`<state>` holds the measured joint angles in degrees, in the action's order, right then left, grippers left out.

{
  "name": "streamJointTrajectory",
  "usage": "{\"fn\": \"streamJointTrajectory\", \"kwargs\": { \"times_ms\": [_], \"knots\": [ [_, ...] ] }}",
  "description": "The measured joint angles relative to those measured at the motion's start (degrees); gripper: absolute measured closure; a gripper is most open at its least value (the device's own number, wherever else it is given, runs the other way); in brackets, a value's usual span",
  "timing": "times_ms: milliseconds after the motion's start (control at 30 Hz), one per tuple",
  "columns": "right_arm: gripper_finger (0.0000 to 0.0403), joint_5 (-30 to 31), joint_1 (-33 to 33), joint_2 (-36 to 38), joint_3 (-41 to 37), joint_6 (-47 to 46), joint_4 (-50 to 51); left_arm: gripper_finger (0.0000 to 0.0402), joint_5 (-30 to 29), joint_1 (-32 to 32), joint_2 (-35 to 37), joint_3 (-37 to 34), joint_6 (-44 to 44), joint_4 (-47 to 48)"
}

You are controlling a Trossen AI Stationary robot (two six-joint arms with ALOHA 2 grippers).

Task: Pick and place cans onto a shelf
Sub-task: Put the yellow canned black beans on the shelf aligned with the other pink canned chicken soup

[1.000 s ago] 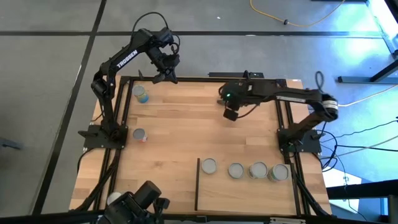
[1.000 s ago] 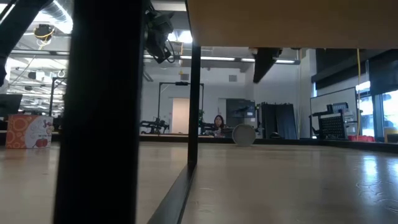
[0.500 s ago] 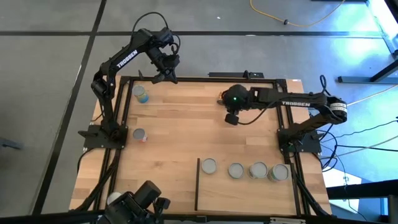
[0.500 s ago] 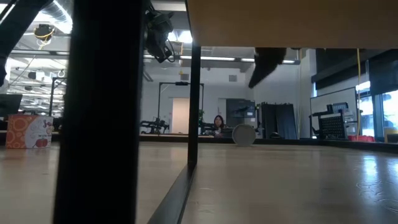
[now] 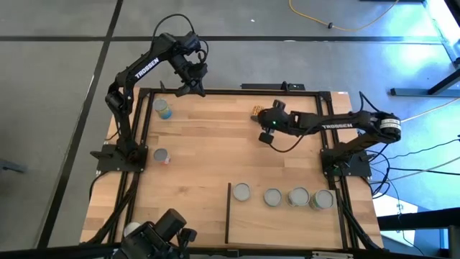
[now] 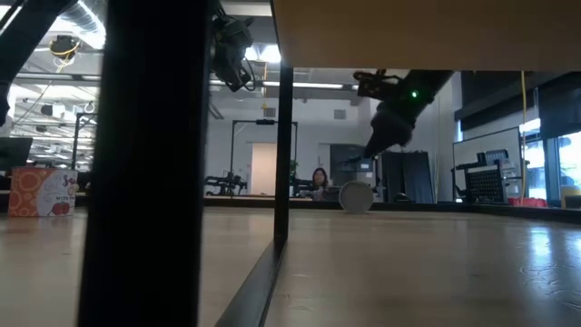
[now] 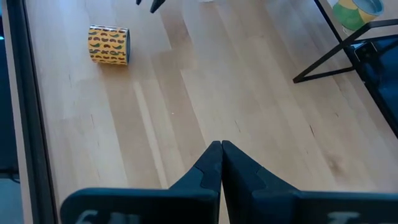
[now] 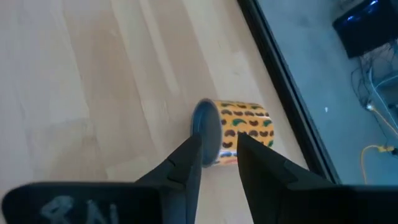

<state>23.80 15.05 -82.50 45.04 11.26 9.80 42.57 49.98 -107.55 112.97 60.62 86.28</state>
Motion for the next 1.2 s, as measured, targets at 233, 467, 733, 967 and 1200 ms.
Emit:
{"fn": "streamJointTrajectory", "kwargs": {
  "times_ms": [233, 467, 733, 967, 1200],
  "knots": [
    [0.0299, 0.2, 0.0, -3.4, -1.2, 1.5, -3.1, 0.0401, 0.0, 0.0, 0.0, 0.0, 0.0, 0.0],
    [0.0299, 7.5, 0.0, -7.3, -1.2, 1.3, -5.4, 0.0401, 0.2, 0.0, 0.0, 0.0, 0.0, 0.0],
    [0.0299, 6.7, 0.1, -8.0, -1.1, 1.3, -7.3, 0.0401, 0.2, 0.0, 0.0, 0.0, -0.1, 0.0],
    [0.0299, 6.2, 0.1, -10.0, -1.1, 1.1, -7.6, 0.0401, 0.3, 0.0, 0.0, 0.0, -0.1, 0.0],
    [0.0299, 9.8, 0.1, -12.9, -1.1, 1.3, -10.4, 0.0401, 0.3, 0.0, 0.0, 0.0, -0.2, 0.0]
  ]
}}
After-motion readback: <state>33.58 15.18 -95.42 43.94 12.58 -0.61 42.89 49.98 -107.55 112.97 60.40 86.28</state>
